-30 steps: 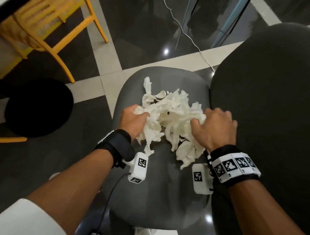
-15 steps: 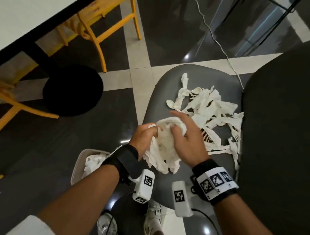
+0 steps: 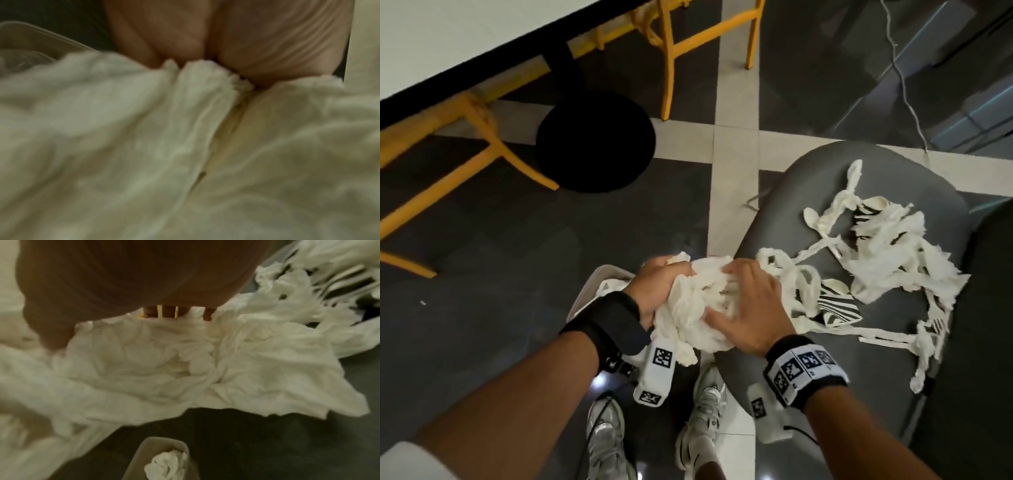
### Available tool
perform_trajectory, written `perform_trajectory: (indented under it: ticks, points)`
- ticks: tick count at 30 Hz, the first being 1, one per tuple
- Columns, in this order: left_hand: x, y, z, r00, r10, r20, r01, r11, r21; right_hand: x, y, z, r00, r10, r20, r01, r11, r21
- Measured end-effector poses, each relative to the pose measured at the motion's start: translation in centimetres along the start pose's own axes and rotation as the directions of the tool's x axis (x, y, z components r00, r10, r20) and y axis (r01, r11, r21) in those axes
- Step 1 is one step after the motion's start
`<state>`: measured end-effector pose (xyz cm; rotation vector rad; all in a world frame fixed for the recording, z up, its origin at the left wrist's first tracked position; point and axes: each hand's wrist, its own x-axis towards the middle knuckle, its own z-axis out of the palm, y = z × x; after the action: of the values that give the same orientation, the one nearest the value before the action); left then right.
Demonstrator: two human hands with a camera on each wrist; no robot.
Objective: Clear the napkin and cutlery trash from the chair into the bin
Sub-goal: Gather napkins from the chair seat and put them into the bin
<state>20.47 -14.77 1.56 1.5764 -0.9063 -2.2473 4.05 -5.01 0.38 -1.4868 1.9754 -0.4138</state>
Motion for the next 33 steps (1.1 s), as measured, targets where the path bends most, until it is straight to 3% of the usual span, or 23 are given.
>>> perform_trajectory:
  ticks: [2,6,8,10,13,15,17,19,22,26,30,32,33]
  points:
    - [0.3,0.2,-1.2,0.999,0.029,-0.034,-0.029,1.000,-0.003,0.7,0.6,0.8,0.995,-0.017,0.103,0.038,0.976,-0.214]
    - [0.8,0.1,-3.3,0.997,0.054,-0.055,-0.053,0.998,0.025,2.2,2.7,2.5,0.945,0.132,0.298,0.014,0.897,-0.442]
    - [0.8,-0.4,-4.2,0.997,0.052,-0.063,-0.048,0.997,0.066,2.7,2.7,3.3,0.940,0.117,0.321,0.073,0.849,-0.524]
    - [0.6,-0.8,-5.0,0.993,0.060,-0.100,-0.055,0.997,0.052,3.2,1.7,3.7,0.960,0.085,0.266,0.066,0.857,-0.511]
    - [0.9,-1.7,-6.8,0.981,0.065,-0.182,-0.068,0.998,-0.011,3.9,-0.7,4.3,0.990,0.096,0.107,-0.066,0.964,-0.258]
    - [0.9,-2.2,-7.7,0.972,0.075,-0.224,-0.084,0.996,-0.032,4.3,-3.2,4.6,0.994,0.104,-0.017,-0.103,0.994,0.032]
    - [0.6,-2.5,-8.0,0.985,0.066,-0.161,-0.078,0.994,-0.072,4.3,-6.5,5.6,0.994,0.106,-0.040,-0.089,0.948,0.306]
    - [-0.2,-2.6,-8.5,0.995,0.030,-0.100,-0.046,0.986,-0.161,4.3,-9.6,7.2,0.993,0.120,0.025,-0.116,0.856,0.504]
    - [-1.2,-3.5,-11.0,0.997,-0.079,-0.010,0.070,0.933,-0.352,4.4,-12.9,10.0,0.988,0.115,0.102,-0.153,0.790,0.593]
    - [-2.2,-5.3,-15.7,0.993,-0.116,0.018,0.112,0.891,-0.440,4.8,-12.2,14.5,0.987,0.012,0.157,-0.059,0.954,0.293]
    - [-1.8,-6.5,-19.4,0.993,-0.075,-0.096,0.022,0.886,-0.463,3.8,-8.3,16.5,0.919,-0.091,0.384,-0.031,0.953,0.301]
    - [-1.1,-6.9,-21.0,0.986,-0.044,-0.162,-0.037,0.884,-0.467,3.0,-6.3,16.1,0.863,-0.057,0.502,0.083,0.996,-0.029]
    - [-0.7,-7.1,-21.5,0.980,-0.038,-0.197,-0.058,0.886,-0.459,2.8,-5.2,16.1,0.838,-0.015,0.545,0.160,0.962,-0.220]
